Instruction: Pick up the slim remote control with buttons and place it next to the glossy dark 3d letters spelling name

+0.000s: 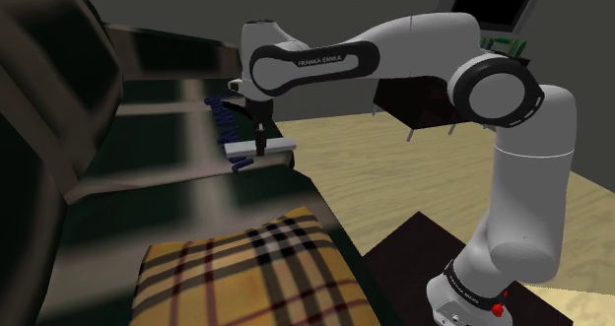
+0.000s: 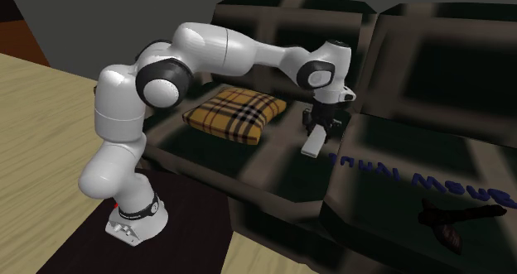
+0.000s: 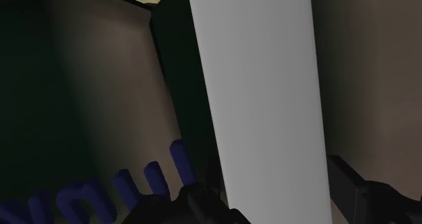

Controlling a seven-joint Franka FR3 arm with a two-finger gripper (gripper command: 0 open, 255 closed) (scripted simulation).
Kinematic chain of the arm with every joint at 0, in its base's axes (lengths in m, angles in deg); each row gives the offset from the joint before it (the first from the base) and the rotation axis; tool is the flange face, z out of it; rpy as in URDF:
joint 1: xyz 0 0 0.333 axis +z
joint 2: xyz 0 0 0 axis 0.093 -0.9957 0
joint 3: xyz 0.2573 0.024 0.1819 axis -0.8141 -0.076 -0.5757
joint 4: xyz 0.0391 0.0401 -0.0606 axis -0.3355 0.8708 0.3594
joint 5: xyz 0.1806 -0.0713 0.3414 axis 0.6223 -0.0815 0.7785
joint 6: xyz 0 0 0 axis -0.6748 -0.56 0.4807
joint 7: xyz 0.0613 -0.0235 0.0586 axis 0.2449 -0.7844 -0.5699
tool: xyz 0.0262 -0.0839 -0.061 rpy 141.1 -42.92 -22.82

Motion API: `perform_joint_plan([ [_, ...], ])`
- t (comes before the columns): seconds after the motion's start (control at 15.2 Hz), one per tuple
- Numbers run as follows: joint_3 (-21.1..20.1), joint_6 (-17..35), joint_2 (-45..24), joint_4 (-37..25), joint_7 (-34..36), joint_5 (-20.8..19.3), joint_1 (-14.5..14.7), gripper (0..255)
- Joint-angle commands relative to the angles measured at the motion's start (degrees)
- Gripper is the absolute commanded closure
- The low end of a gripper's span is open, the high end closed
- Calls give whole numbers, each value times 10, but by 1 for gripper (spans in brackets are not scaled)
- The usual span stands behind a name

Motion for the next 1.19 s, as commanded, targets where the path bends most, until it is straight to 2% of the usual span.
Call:
perform_joint_plan([
  [0.0, 7, -6, -10, -16, -24, 0, -15, 255],
  [0.07, 10, -9, -17, -26, -33, 0, -21, 255],
  [1.12, 15, 99, -48, 51, -28, -9, -21, 255],
])
